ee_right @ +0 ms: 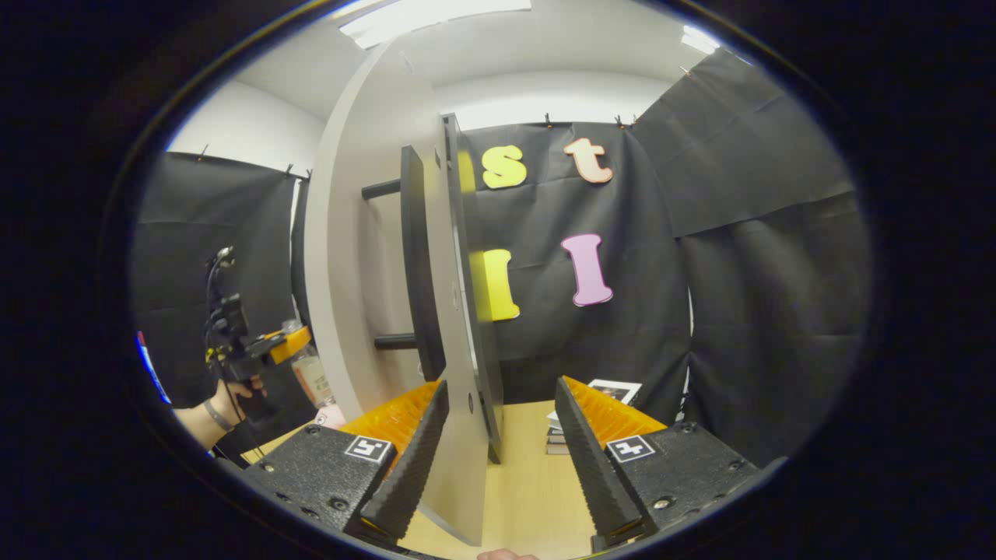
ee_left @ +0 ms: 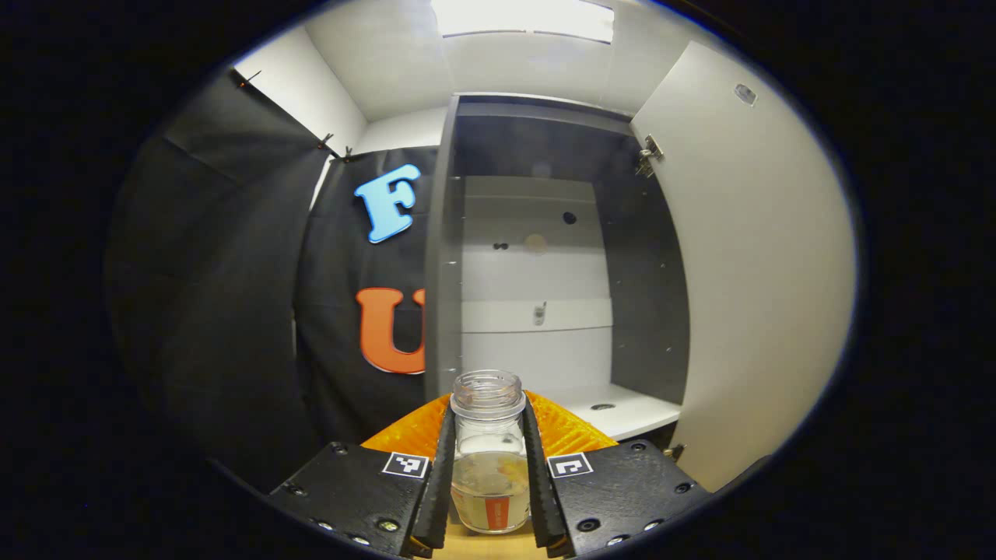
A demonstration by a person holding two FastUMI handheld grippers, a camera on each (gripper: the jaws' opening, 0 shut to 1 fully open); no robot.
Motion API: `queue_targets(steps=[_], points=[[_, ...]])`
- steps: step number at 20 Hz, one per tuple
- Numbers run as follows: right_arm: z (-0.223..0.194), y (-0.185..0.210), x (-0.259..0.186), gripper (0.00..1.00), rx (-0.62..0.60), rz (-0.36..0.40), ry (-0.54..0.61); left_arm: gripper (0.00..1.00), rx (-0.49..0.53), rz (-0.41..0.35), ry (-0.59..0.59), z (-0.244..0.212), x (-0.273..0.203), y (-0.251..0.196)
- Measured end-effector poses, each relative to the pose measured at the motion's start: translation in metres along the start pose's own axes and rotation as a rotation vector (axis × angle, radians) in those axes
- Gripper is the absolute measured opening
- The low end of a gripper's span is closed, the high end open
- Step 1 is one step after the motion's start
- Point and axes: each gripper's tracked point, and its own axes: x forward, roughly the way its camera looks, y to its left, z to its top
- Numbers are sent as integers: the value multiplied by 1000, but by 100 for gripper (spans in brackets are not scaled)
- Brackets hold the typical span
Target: Open the cabinet door with the right hand, grasp the bottle in the cabinet with the left hand and place it on the coaster, then close the cabinet door with the right hand.
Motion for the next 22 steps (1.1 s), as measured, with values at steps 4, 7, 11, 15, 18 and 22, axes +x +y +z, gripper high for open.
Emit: queue_targets(steps=[4,7,11,15,18,22], points=[[3,0,1,86,-28,-23,10,41,42,109,35,-59,-39,33],[4,-1,1,86,-30,-34,18,41,56,177,55,-110,-70,46],[6,-2,-2,86,-68,-67,25,41,130,225,87,-164,-96,51],[6,-3,-4,86,-86,-91,32,41,149,299,90,-198,-116,59],[3,-3,-5,86,-87,-98,58,41,139,315,87,-216,-117,62],[4,-5,-5,86,-104,-127,69,41,58,309,123,-241,-121,66]])
